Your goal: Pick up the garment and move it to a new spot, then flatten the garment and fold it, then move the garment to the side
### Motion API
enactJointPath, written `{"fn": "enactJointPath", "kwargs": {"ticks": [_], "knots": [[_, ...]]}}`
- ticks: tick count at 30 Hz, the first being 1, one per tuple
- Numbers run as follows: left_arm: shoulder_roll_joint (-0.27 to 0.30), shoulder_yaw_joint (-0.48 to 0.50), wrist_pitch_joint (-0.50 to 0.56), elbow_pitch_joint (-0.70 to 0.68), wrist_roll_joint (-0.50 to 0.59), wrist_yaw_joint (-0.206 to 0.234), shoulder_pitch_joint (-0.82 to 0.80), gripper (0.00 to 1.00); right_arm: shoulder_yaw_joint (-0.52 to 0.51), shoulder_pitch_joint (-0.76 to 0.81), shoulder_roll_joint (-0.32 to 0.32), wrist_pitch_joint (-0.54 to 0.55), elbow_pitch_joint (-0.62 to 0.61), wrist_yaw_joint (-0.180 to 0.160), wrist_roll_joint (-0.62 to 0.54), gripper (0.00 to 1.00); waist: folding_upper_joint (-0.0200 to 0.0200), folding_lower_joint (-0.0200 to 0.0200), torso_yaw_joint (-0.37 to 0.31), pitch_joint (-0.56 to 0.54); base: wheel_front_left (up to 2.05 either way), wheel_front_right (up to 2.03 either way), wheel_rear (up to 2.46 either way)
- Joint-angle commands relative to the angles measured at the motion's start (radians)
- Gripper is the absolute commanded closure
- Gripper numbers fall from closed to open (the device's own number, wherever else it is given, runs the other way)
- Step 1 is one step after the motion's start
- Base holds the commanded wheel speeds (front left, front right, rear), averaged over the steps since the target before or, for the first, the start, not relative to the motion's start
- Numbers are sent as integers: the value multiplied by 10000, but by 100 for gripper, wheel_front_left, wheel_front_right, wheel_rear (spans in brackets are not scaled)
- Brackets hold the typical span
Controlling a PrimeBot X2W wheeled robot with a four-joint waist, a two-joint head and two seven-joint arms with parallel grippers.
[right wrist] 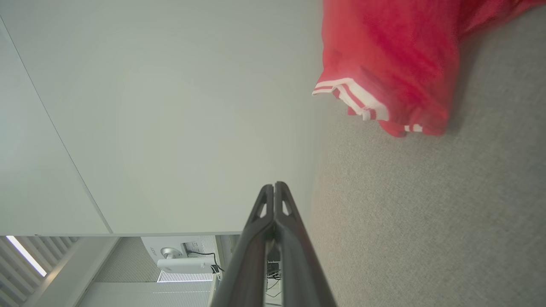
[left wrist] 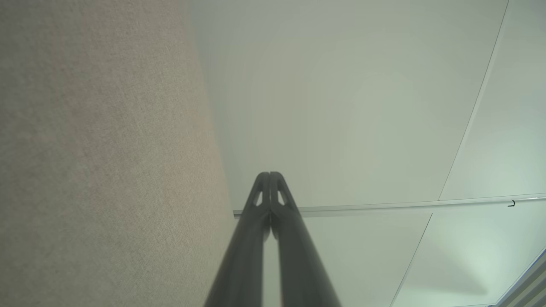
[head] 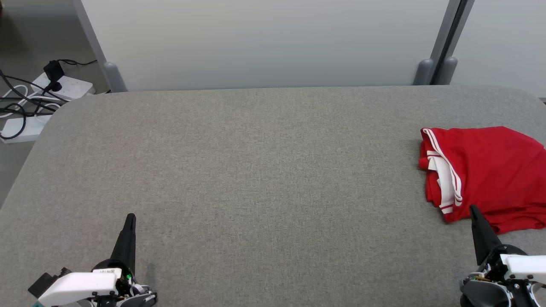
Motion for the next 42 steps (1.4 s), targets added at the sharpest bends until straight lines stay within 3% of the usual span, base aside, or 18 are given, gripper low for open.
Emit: {"fn": "enactJointPath", "kwargs": {"ticks": [1,42], "knots": [[214,332,73,-276,-37,-83,-578,100,146,-163,-102,74,-305,46,111,100,0,0,0,0,0,0,0],[213,331,73,-277,-38,-83,-578,100,147,-163,-102,74,-305,46,112,100,0,0,0,0,0,0,0]]}}
